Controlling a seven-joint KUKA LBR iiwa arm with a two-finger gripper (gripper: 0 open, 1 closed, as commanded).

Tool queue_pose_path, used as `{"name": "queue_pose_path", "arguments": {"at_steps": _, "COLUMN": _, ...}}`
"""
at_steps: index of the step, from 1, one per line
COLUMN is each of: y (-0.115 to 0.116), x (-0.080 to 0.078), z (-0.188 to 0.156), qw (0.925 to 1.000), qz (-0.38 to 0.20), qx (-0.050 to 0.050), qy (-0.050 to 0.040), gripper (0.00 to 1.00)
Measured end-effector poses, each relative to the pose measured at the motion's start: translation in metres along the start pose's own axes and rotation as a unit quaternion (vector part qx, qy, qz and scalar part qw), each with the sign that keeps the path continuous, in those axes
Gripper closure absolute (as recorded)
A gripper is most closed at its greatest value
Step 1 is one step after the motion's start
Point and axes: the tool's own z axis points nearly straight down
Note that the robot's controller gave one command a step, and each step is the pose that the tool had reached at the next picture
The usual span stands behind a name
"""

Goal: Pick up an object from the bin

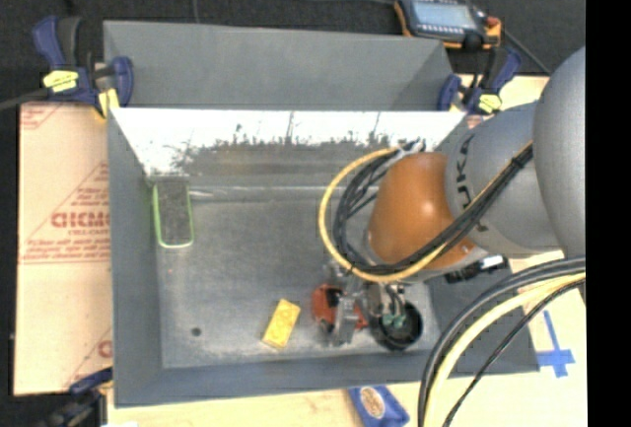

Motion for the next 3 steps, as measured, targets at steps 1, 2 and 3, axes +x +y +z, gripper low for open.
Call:
{"name": "queue_pose_path", "arguments": {"at_steps": 1, "y": 0.0, "x": 0.0, "z": 0.0, "qw": 1.0, "qz": 0.0, "qx": 0.0, "qy": 0.0001, "gripper": 1.0}}
{"name": "queue_pose_path", "arguments": {"at_steps": 2, "y": -0.008, "x": -0.006, "z": 0.001, "qw": 1.0, "qz": 0.001, "qx": -0.002, "qy": 0.0057, "gripper": 1.0}}
{"name": "queue_pose_path", "arguments": {"at_steps": 3, "y": -0.013, "x": -0.003, "z": -0.039, "qw": 0.9999, "qz": 0.001, "qx": 0.0, "qy": 0.0116, "gripper": 1.0}}
